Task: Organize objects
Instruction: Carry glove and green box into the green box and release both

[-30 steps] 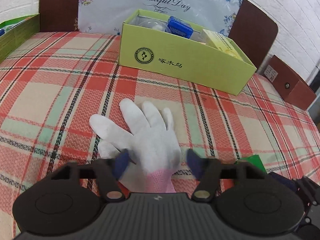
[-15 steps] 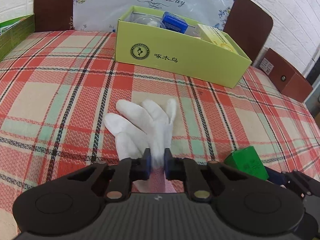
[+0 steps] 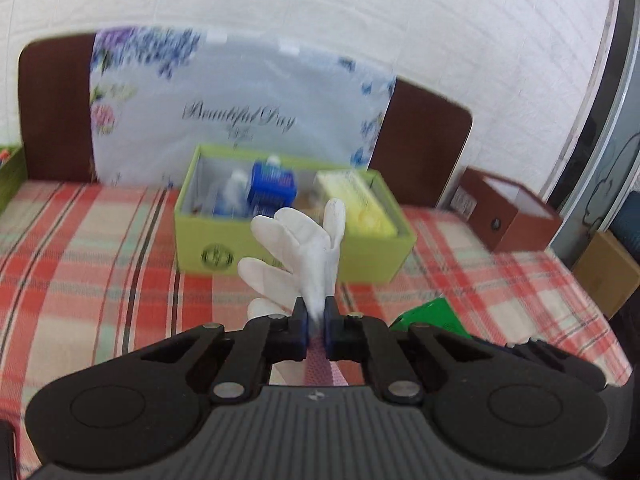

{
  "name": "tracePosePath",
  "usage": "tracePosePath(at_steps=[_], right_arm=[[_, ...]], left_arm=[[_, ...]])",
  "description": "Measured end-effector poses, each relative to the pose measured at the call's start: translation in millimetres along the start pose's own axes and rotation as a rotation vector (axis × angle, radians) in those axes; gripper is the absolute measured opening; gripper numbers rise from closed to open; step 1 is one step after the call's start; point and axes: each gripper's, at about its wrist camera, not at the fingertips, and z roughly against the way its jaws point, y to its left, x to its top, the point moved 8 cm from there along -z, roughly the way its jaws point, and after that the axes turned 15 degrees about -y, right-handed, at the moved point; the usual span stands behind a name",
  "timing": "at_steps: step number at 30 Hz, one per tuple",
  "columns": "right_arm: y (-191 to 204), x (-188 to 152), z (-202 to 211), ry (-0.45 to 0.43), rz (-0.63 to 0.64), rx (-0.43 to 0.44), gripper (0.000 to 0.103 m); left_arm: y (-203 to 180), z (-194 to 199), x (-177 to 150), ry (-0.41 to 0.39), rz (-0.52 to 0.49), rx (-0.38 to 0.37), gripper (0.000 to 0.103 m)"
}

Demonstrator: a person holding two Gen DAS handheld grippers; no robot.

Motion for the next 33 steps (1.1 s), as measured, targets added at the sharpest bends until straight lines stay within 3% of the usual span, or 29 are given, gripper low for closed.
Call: tracePosePath(at_steps=[6,12,18,24,33], right_arm=[[-3.6,46.8,-23.4,-0.095,0.025,0.013,0.060],[-14.4,85.4,-57.0,-0.165,0.034,0.013,0.060],[-26.9,98.0,-103.9,-0.173,0.042,-0.010,0.060],[-41.7,91.6,-153.7,-0.153,0.087,-0.063,0.061],[-51.5,66.4,-194.7,-0.101,0.137,-0.091,0.061]], left_arm=[[-1.3,-23.6,69.0,-0.096,-0.081,0.026,0.006],[21.0,-84.0,101.5,-0.069,-0.103,0.000,0.007],[50.7,-147.3,94.3,0.004,-0.028,0.028,0.007],[63.6,-192.8,67.9,0.081,-0.022,0.055,0.007],[34.7,-219.2,53.4,0.079,-0.029,-0.035,0.007]])
